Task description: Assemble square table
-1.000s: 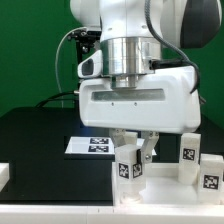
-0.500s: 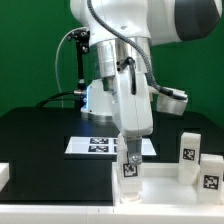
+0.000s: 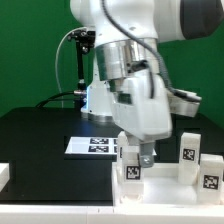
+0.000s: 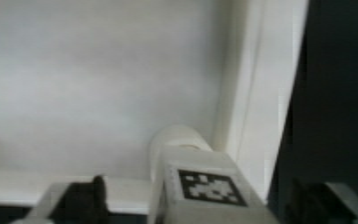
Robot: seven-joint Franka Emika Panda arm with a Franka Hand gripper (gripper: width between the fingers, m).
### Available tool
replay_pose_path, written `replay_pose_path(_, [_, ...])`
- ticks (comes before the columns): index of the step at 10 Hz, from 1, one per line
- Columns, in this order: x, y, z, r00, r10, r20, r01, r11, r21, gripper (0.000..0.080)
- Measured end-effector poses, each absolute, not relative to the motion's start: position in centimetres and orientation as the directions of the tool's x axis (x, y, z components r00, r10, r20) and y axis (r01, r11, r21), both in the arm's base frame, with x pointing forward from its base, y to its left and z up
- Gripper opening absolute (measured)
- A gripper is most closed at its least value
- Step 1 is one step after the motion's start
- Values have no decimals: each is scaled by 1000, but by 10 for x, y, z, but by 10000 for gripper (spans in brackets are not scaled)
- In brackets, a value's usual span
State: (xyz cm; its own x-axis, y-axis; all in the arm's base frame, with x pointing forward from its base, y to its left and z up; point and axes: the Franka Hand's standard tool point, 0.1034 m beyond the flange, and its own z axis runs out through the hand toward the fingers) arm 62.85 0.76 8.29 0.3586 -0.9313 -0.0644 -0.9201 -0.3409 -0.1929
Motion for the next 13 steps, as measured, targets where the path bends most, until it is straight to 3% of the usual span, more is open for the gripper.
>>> replay_pose_path(1, [628,5,82,524,-851,-21,-838,-511,-192,579])
replay_pose_path(2, [626,7,80,637,-771,9,-757,-628,-182,633])
replay_pose_path(5, [627,5,81,761,-648,43,-633,-755,-173,649])
replay_pose_path(6, [632,3,86,902,-421,98,-409,-904,-120,649])
replay_pose_path(7, [635,3,89,943,-313,113,-303,-948,-101,649])
replay_pose_path(9, [634,3,87,935,-339,108,-328,-939,-105,649])
replay_pose_path(10, [634,2,87,936,-335,108,-324,-940,-104,525])
replay_pose_path(11, [634,3,87,914,-393,101,-382,-917,-113,525])
replay_pose_path(12, [634,4,87,872,-482,89,-471,-874,-122,347])
replay_pose_path(13, [633,3,87,814,-576,77,-565,-815,-126,347])
